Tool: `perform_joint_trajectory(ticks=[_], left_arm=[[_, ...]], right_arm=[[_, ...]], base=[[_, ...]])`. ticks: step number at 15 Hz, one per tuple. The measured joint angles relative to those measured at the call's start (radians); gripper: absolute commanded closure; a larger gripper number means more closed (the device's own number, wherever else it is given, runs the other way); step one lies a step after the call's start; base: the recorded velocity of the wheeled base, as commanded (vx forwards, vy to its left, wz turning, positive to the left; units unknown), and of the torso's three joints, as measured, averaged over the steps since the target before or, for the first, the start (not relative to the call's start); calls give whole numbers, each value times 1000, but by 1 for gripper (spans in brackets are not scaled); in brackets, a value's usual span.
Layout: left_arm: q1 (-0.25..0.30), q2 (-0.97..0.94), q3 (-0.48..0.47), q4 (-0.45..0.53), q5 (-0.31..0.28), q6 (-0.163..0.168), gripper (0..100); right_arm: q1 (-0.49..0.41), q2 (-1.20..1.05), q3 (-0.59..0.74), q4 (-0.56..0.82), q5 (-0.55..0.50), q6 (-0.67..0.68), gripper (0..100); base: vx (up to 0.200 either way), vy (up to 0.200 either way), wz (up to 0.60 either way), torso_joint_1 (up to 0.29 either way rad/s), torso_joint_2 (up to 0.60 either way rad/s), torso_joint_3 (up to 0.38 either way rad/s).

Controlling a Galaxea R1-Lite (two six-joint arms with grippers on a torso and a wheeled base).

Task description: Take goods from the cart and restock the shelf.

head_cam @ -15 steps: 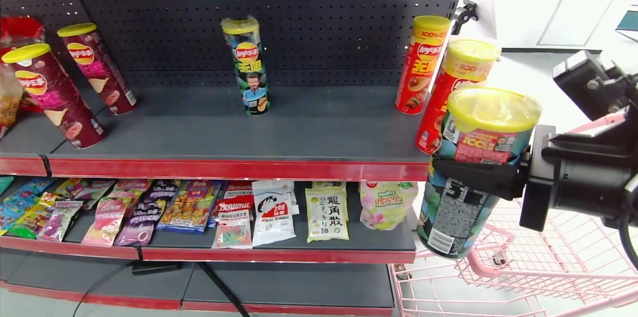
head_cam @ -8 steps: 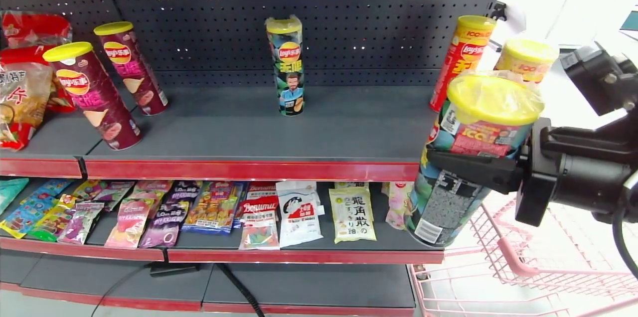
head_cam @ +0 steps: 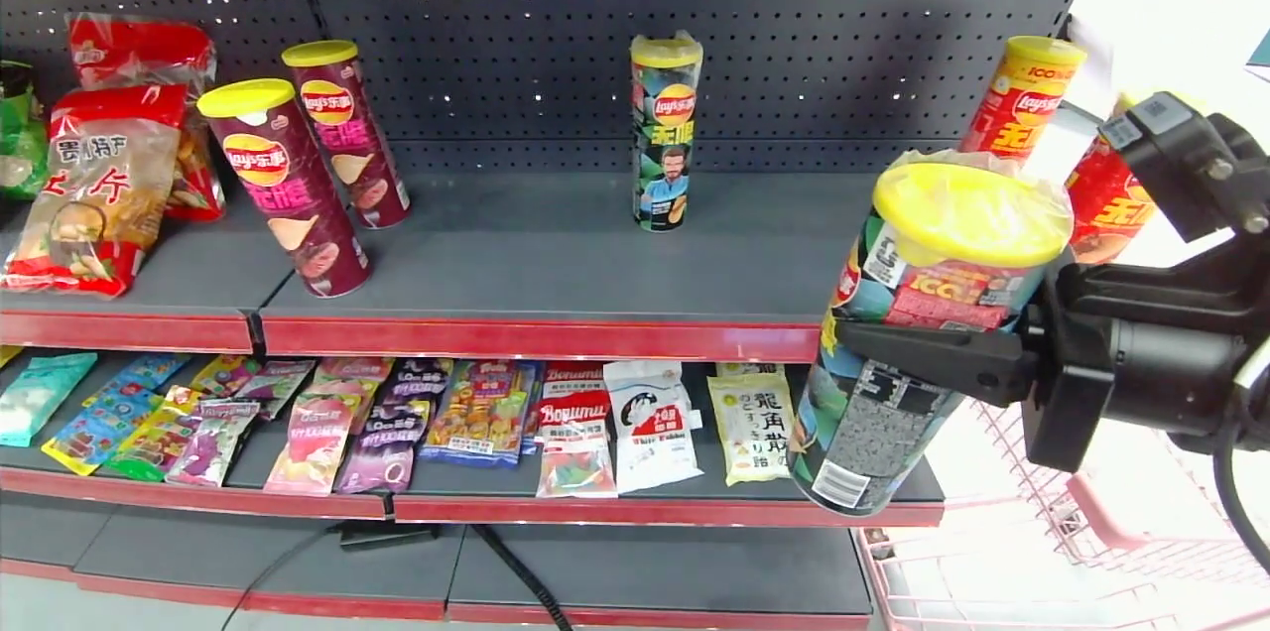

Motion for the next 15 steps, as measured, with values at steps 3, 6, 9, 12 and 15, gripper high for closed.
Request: perform_joint_trajectory(ticks=[3,6,9,12,15], left_arm=[[1,0,0,-1,-1,0,0],[0,0,0,0,0,0,0],[0,0,0,0,0,0,0],[0,0,0,0,-1,0,0],[1,0,0,0,0,0,0]], right_arm=[[1,0,1,1,0,-1,100],[6,-1,1,1,2,-3,100],[15,-2,1,0,4,-5,100],[25,0,-1,1,5,-6,100],[26,1,-2,1,4,-7,100]], base=[[0,0,0,0,0,0],[200,0,0,-1,2,1],[200,0,0,2,-1,4],[200,0,0,4,4,2],[200,0,0,4,1,1]])
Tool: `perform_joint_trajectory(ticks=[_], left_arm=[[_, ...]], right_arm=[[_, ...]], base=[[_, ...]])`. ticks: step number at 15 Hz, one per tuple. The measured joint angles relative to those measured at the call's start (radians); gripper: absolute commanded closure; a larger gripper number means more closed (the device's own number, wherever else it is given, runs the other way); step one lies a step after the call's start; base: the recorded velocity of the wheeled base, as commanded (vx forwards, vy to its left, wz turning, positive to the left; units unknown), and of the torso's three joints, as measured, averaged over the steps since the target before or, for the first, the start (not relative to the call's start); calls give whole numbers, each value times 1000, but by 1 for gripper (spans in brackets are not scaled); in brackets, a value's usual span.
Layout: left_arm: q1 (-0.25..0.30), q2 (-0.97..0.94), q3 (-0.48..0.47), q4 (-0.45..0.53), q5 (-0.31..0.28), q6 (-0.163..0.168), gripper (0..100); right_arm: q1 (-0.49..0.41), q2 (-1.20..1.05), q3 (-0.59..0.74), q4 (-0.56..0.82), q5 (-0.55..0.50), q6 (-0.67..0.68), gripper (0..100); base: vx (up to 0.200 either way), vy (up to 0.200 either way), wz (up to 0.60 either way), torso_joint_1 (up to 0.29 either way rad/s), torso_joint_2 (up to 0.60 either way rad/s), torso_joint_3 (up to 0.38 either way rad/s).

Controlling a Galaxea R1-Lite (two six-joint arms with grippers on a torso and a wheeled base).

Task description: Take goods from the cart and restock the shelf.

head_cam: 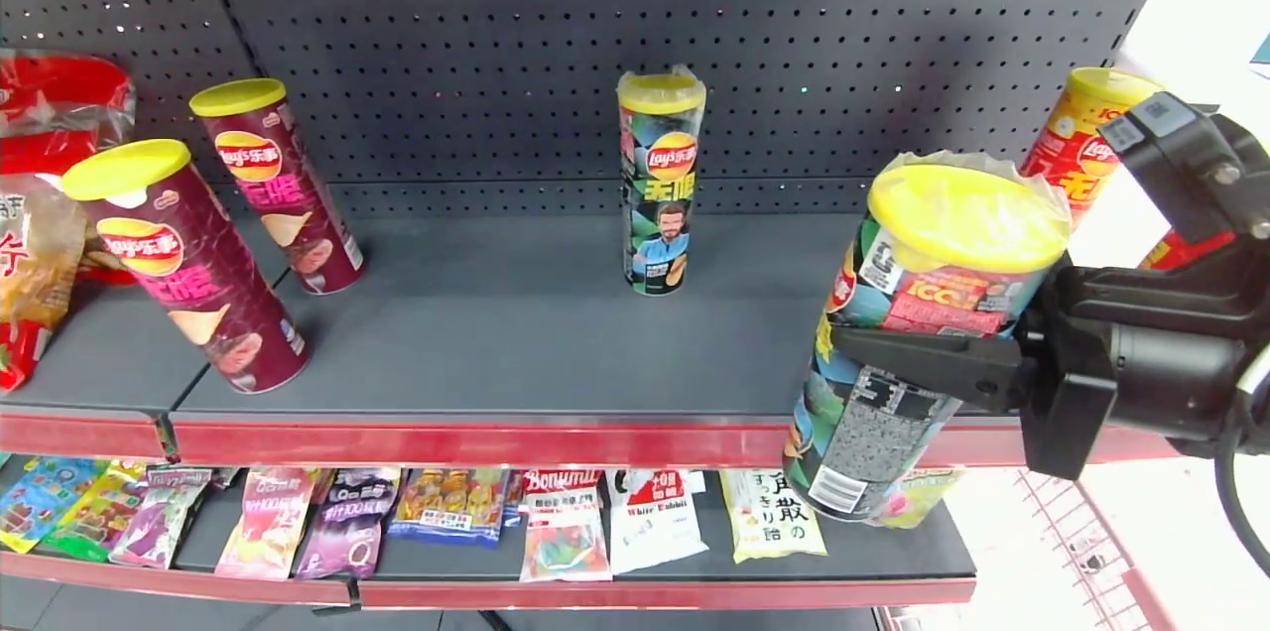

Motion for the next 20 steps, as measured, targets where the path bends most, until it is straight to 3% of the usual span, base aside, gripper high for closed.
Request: perform_joint_trajectory(ticks=[18,19,20], left_arm=[[-10,23,0,1,-8,4,0],[-24,32,0,0,-20,16,0],[-29,39,-1,-4,-48,53,0]], right_arm=[[9,-23,0,0,-4,-43,100],[9,-23,-4,0,-5,-43,100],[10,-24,-11,0,-6,-43,100]], base=[[0,0,0,0,0,0],[0,0,0,0,0,0],[0,0,0,0,0,0]])
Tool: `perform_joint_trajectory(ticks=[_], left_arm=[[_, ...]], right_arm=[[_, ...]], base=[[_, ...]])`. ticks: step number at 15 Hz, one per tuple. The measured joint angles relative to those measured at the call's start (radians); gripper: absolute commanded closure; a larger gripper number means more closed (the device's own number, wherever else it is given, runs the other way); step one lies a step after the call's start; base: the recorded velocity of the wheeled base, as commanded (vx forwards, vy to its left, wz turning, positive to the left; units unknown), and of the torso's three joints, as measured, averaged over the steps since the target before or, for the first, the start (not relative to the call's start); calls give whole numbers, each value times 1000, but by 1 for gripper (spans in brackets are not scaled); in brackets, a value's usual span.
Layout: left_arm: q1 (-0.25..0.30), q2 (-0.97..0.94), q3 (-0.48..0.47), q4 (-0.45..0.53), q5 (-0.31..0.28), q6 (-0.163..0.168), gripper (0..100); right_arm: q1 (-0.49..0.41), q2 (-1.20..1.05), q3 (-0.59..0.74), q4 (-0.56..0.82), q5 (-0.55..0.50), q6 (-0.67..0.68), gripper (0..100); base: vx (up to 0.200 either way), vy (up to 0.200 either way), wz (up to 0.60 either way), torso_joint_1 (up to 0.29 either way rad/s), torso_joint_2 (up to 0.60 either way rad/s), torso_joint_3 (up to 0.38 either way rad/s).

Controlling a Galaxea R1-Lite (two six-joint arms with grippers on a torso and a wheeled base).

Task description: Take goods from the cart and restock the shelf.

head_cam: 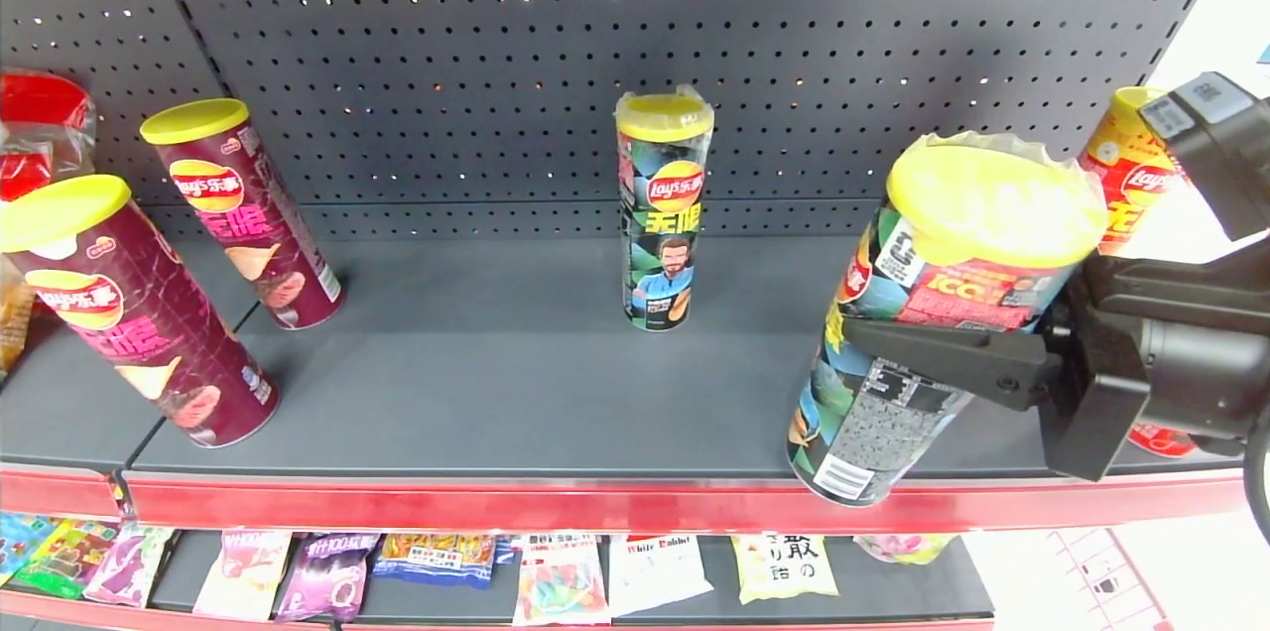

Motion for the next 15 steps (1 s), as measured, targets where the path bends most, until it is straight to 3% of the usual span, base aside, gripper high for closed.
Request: perform_joint_trajectory(ticks=[1,2,4,6,8,11,15], left_arm=[[-5,11,-24,-6,-23,10,0],[-10,39,-75,-9,-34,0,0],[-19,156,-229,-13,-66,-46,0],[-46,348,-408,-21,-168,-75,0],[-96,550,-536,-35,-333,-74,0],[-176,853,-683,-87,-486,-3,0],[-238,1204,-911,-134,-612,121,0]], right_arm=[[0,-2,-5,0,-1,0,100],[-1,-4,-8,0,-1,0,100],[-1,-5,-10,0,-2,0,100],[-1,-7,-18,0,-23,0,100],[-3,-11,-25,0,-54,3,100],[-7,-17,-31,0,-76,4,100],[-10,-17,-33,-1,-79,9,100]], base=[[0,0,0,0,0,0],[0,0,0,0,0,0],[0,0,0,0,0,0],[0,0,0,0,0,0],[0,0,0,0,0,0],[0,0,0,0,0,0],[0,0,0,0,0,0]])
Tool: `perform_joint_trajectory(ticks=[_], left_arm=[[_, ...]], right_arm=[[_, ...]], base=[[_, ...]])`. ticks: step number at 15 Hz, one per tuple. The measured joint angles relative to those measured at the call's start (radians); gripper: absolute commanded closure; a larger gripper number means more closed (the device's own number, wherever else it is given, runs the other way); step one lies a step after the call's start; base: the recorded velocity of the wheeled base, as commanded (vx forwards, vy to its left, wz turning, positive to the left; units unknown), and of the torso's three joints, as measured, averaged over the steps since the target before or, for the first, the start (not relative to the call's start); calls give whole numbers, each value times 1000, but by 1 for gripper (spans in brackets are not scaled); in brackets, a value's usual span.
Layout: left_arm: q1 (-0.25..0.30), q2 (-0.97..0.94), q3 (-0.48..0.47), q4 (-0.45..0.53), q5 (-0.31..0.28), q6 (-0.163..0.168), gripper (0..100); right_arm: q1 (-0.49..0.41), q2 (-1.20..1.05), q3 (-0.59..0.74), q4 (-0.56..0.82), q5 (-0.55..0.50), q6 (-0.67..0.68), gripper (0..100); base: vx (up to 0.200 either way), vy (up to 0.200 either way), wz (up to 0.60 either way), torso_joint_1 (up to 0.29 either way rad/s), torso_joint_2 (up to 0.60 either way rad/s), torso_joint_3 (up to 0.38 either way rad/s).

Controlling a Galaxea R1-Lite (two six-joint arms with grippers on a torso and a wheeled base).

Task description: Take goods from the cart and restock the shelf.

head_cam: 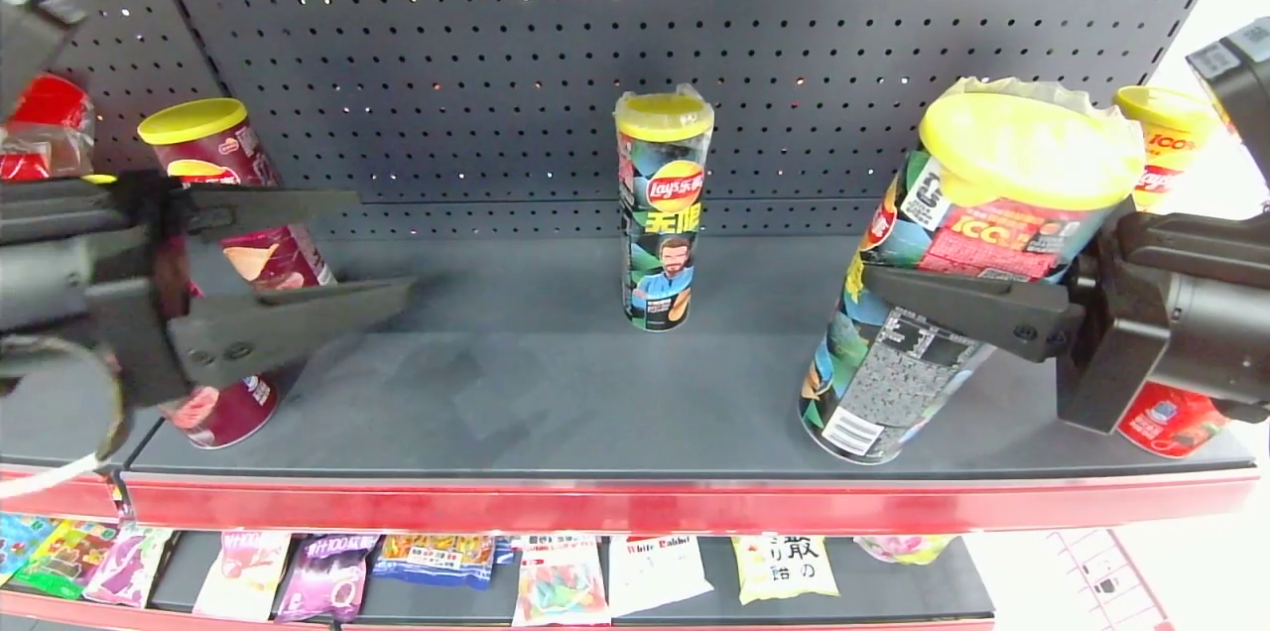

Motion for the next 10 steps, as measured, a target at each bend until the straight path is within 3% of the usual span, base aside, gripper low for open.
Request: perform_joint_trajectory(ticks=[3,7,10], left_arm=[[-33,223,-177,-10,-33,63,0],[-80,446,-403,-10,-28,78,0],[-118,552,-506,-9,-25,79,0]], right_arm=[[-14,1,0,0,1,21,100],[-33,2,-1,0,1,33,100],[-46,2,-4,-1,2,34,100]], base=[[0,0,0,0,0,0],[0,0,0,0,0,0],[0,0,0,0,0,0]])
